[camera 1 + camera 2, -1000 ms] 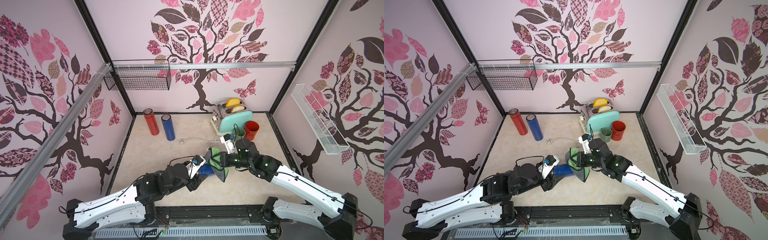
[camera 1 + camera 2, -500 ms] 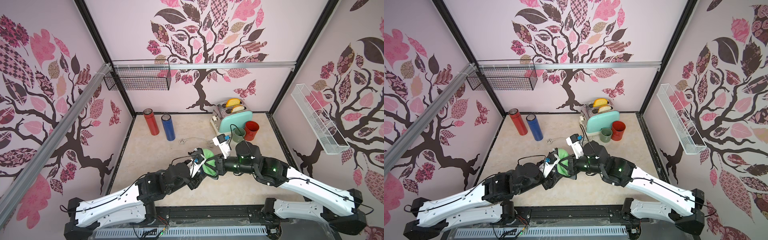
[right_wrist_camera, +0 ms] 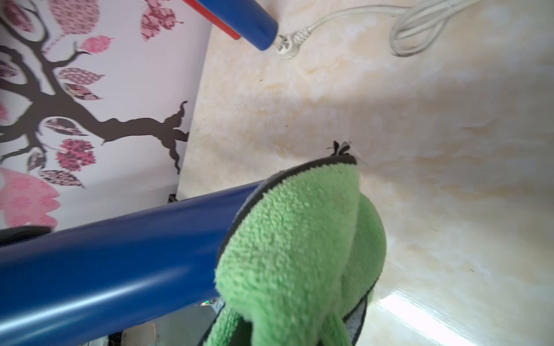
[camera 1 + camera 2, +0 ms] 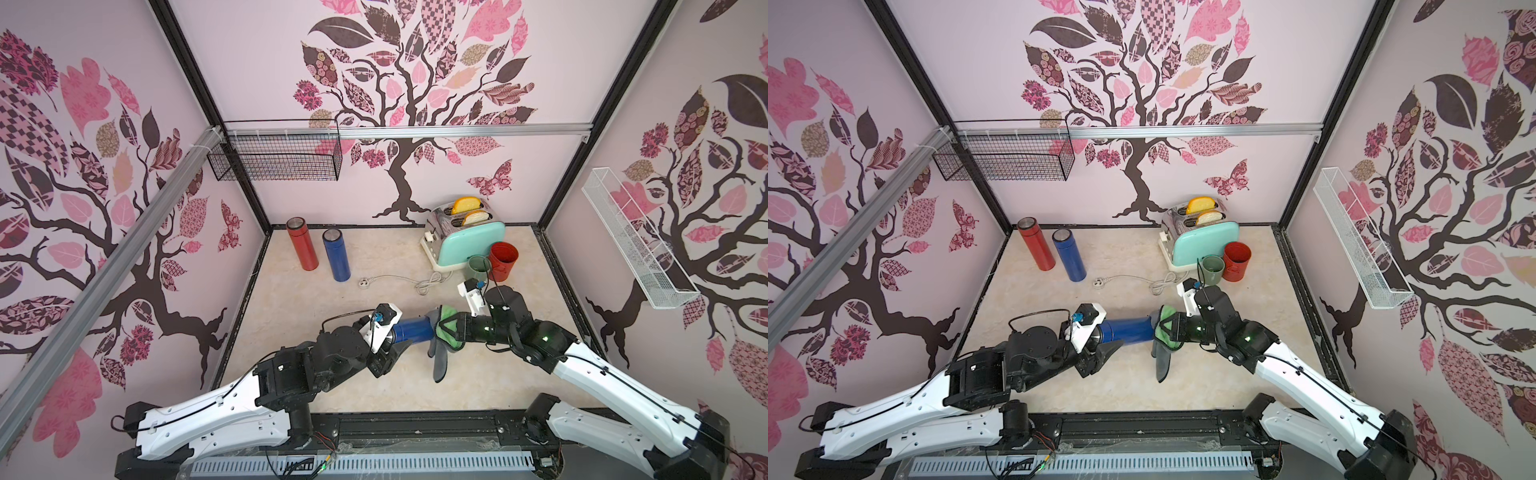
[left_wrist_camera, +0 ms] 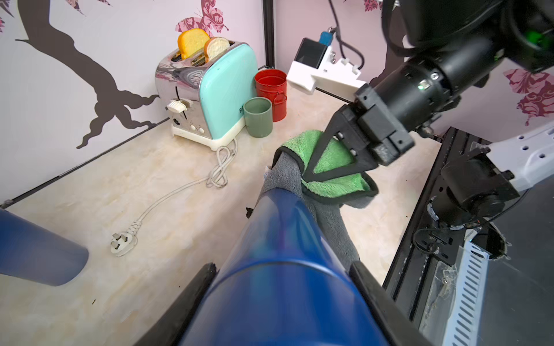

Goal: Wipe the surface of the thermos
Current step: Wipe the dirt from the surface of the thermos.

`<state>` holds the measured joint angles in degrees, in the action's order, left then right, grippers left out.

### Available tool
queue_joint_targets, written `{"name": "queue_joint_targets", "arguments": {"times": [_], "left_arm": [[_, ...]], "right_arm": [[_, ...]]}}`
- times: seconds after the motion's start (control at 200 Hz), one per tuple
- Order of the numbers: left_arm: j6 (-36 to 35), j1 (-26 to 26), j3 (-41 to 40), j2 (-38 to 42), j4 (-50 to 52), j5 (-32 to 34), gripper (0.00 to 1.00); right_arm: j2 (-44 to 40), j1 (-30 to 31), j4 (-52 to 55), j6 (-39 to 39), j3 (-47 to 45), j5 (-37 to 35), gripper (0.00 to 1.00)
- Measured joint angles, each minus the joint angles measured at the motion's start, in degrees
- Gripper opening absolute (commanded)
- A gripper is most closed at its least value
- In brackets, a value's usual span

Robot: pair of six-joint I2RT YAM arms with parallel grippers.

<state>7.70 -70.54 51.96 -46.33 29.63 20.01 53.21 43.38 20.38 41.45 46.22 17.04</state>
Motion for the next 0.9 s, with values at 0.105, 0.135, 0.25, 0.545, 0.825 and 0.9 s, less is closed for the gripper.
{"name": "queue_joint_targets", "arguments": {"times": [0.105, 0.135, 0.25, 0.545, 0.825, 0.9], "left_arm": [[1.2, 0.0, 0.52, -3.02, 0.35, 1.03, 0.0], [1.68, 0.0, 0.9, -4.22, 0.81, 1.22, 0.0], [3.78, 0.0, 3.54, -8.11, 3.15, 1.36, 0.0], [11.56, 3.74, 9.66, -11.23, 9.42, -4.13, 0.0], [19.54, 11.8, 15.15, -17.66, 14.19, -13.66, 0.0], [22.05, 13.94, 17.46, -20.0, 15.76, -16.52, 0.0]], "right_arm": [[0.44, 10.01, 0.63, 0.37, 6.29, -3.8, 0.0], [0.79, 12.33, 0.57, 0.39, 8.48, -4.57, 0.0], [1.14, 16.59, -2.01, 0.35, 12.5, -6.23, 0.0], [0.76, 5.97, -4.13, 1.53, -1.07, -7.5, 0.0], [-1.31, 14.86, -1.16, 3.63, 3.17, -10.25, 0.0], [-1.25, 17.38, -1.99, 3.82, 6.4, -10.71, 0.0]]}}
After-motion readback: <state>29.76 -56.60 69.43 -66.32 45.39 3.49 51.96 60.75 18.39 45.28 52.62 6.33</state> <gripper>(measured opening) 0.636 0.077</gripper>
